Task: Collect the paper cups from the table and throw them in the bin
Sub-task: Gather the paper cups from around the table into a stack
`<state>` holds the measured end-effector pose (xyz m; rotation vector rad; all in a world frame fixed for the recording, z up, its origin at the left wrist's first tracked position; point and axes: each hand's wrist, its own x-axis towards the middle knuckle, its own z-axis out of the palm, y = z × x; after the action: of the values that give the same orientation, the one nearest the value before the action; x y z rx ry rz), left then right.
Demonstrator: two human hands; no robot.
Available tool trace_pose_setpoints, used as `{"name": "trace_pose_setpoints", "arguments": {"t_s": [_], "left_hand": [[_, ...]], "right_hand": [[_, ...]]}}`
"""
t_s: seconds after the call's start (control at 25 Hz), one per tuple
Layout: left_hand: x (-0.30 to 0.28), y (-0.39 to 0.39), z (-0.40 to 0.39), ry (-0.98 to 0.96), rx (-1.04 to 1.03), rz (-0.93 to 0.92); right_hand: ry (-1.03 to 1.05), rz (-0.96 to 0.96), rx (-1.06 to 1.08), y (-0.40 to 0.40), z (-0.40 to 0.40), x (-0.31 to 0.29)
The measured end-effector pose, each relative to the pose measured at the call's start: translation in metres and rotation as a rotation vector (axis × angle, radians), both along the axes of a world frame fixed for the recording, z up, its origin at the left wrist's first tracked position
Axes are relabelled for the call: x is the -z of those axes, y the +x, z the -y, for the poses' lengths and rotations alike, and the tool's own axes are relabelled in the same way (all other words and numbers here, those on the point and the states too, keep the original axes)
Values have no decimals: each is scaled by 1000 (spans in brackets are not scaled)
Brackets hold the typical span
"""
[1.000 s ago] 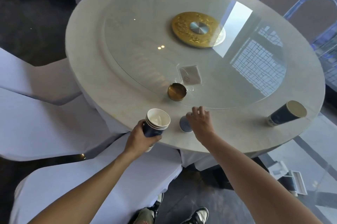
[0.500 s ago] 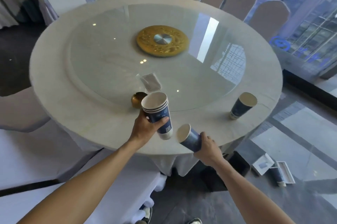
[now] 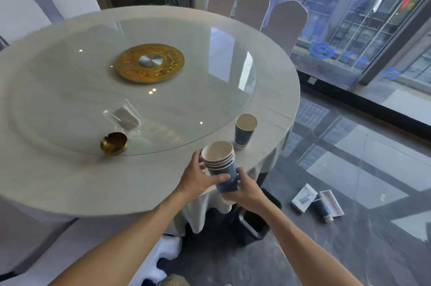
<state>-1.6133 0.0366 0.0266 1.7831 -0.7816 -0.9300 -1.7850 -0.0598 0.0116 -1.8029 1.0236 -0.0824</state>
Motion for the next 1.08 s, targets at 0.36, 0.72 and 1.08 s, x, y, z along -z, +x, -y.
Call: {"name": "trace_pose_setpoints", "arguments": {"t_s": [0.36,0.72,1.08], "left_hand": [[16,4,49,28,-216,69],[29,62,145,41,-241,39],[0,94,257,-98,-146,-3]], "right_hand": [[-77,-17,-66,3,65,2],[-277,-100,218,72,184,9],[-180,-45,492,57,212,19]]}}
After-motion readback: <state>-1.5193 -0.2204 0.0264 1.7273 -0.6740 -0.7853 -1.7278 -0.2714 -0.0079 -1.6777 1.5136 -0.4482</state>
